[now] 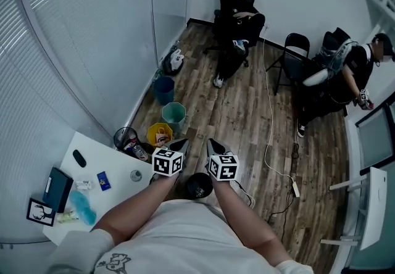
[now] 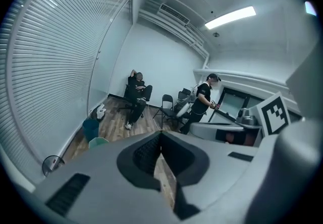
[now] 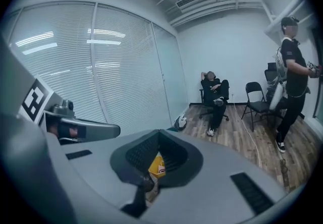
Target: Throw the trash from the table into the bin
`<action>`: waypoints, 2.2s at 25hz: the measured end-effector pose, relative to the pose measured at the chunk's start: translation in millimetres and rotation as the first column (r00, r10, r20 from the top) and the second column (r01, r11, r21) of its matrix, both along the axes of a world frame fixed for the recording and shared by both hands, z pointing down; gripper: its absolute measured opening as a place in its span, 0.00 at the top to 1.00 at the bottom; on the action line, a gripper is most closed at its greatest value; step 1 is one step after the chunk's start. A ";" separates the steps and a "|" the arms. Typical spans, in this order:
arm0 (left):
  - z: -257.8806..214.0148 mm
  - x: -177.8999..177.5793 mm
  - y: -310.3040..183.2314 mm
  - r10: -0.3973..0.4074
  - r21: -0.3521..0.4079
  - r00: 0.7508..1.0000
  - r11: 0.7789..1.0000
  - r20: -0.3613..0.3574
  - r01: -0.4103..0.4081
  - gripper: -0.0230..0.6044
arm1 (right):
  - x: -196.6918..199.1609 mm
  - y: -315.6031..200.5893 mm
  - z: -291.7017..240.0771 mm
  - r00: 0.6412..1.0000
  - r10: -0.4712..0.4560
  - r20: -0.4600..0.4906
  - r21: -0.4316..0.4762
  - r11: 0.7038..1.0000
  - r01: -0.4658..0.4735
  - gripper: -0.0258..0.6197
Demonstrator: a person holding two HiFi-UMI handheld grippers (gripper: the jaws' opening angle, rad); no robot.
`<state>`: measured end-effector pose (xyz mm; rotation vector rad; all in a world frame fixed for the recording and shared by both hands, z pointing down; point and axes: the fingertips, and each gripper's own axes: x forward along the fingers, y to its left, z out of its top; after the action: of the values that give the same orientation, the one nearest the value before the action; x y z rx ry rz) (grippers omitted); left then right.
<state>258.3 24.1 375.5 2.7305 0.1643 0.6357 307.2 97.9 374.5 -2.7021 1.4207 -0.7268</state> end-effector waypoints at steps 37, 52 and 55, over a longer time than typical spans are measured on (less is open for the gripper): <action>27.2 -282.3 -40.4 -0.803 0.031 0.595 0.596 0.033 0.802 0.95 | -247.9 -96.7 33.1 0.595 -0.803 0.039 0.009 0.596 0.803 0.95; 31.2 -413.1 -73.1 -0.889 0.021 0.455 0.457 0.043 0.889 0.95 | -380.0 -138.2 36.5 0.463 -0.884 0.063 -0.005 0.464 0.886 0.95; 33.1 -431.4 -76.0 -0.896 0.017 0.441 0.442 0.047 0.897 0.95 | -398.0 -142.0 38.6 0.452 -0.890 0.069 -0.008 0.452 0.892 0.95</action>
<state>-173.1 -51.9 408.6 2.2643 -1.2436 0.3374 -90.8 -44.1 413.1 -1.6772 2.8420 -0.7924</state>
